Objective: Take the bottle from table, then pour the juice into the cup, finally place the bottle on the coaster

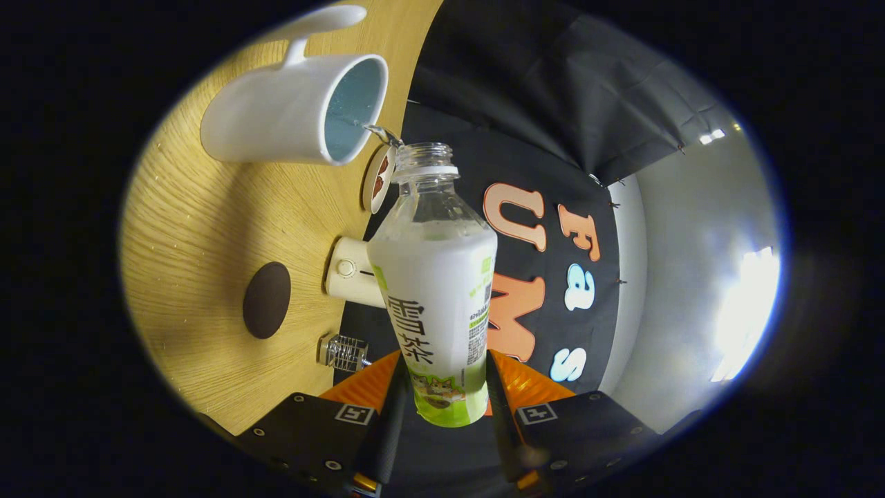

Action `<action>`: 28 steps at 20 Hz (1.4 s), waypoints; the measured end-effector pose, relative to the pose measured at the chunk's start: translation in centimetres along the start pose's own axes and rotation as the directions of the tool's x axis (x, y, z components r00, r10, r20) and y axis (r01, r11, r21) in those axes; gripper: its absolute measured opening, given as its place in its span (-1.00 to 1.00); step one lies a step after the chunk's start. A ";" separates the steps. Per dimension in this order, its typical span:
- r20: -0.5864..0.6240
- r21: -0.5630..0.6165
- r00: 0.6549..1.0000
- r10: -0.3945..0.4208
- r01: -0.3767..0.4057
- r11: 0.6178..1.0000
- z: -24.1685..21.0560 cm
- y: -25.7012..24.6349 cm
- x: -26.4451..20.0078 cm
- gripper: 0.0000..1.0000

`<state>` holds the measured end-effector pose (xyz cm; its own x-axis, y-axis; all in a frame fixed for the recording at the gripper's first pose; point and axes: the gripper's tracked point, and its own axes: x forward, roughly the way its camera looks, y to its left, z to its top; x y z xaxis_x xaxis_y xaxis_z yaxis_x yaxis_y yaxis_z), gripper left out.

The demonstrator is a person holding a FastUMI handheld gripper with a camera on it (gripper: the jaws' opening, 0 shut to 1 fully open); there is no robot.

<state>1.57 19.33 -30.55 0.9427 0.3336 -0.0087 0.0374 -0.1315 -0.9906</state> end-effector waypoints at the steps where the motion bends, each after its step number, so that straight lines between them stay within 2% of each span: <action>1: 0.003 -0.005 1.000 -0.001 0.001 1.000 0.0 0.0 -0.1 0.20; 28: 0.102 -0.174 0.993 -0.063 0.080 0.981 0.5 -1.5 0.5 0.20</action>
<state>1.81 20.20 -29.15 0.8998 0.4345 0.0401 0.1703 -0.2649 -0.9491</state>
